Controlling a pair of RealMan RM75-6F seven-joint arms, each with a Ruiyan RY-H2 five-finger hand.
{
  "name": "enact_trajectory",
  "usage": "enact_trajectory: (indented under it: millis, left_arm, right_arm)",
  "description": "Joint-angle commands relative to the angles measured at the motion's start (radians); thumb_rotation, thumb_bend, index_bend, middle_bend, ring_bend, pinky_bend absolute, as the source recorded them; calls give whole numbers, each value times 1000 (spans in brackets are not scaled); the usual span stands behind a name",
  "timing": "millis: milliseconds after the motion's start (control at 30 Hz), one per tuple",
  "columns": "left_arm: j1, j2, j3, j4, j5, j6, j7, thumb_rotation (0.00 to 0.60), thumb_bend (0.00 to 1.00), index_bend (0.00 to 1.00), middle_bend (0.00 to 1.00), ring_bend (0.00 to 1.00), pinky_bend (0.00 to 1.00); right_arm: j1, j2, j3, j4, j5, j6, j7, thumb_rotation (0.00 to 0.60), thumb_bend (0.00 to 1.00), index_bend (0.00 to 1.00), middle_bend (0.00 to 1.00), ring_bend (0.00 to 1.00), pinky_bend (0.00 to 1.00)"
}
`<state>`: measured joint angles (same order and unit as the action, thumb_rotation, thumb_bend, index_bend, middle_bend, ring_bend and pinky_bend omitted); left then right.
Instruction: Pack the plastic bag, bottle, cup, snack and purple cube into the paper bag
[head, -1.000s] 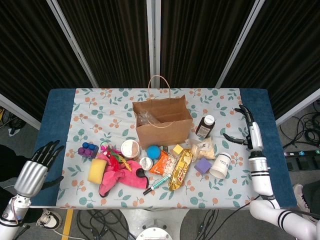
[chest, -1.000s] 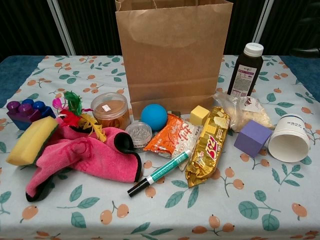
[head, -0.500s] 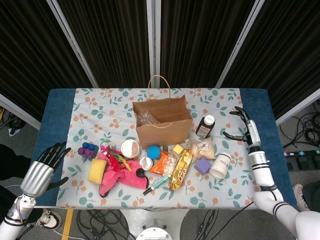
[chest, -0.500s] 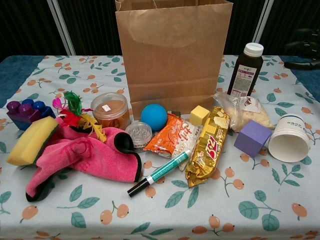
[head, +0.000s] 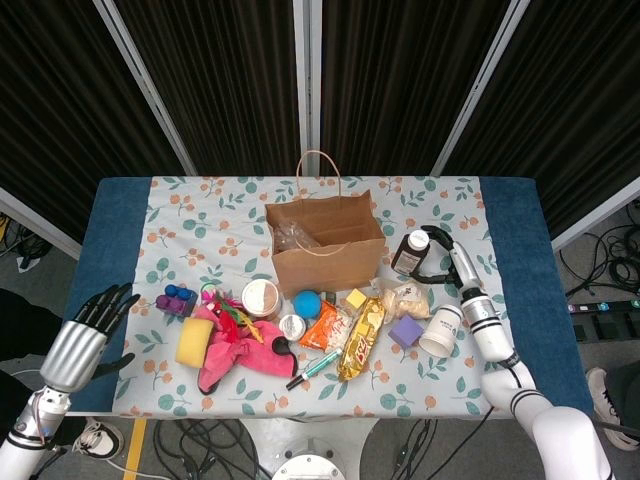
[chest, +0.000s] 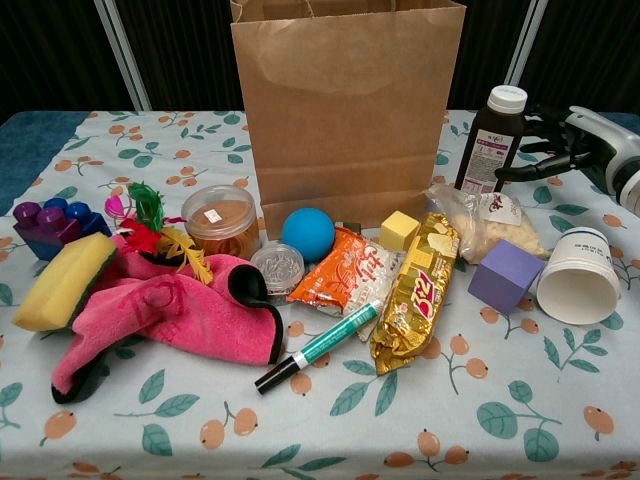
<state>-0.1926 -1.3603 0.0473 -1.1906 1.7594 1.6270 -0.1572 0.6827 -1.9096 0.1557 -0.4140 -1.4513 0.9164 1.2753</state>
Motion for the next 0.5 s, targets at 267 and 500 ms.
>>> enact_trajectory:
  millis: [267, 500]
  left_arm:
    - [-3, -3, -1, 13, -7, -5, -18, 600, 0, 87, 75, 62, 184]
    - [-6, -7, -1, 20, -9, -6, -23, 600, 0, 87, 75, 63, 184]
  right_arm:
    - [27, -41, 11, 51, 13, -5, -17, 600, 28, 291, 320, 143, 217]
    - [41, -50, 12, 52, 19, -21, -52, 600, 141, 408, 337, 210, 292]
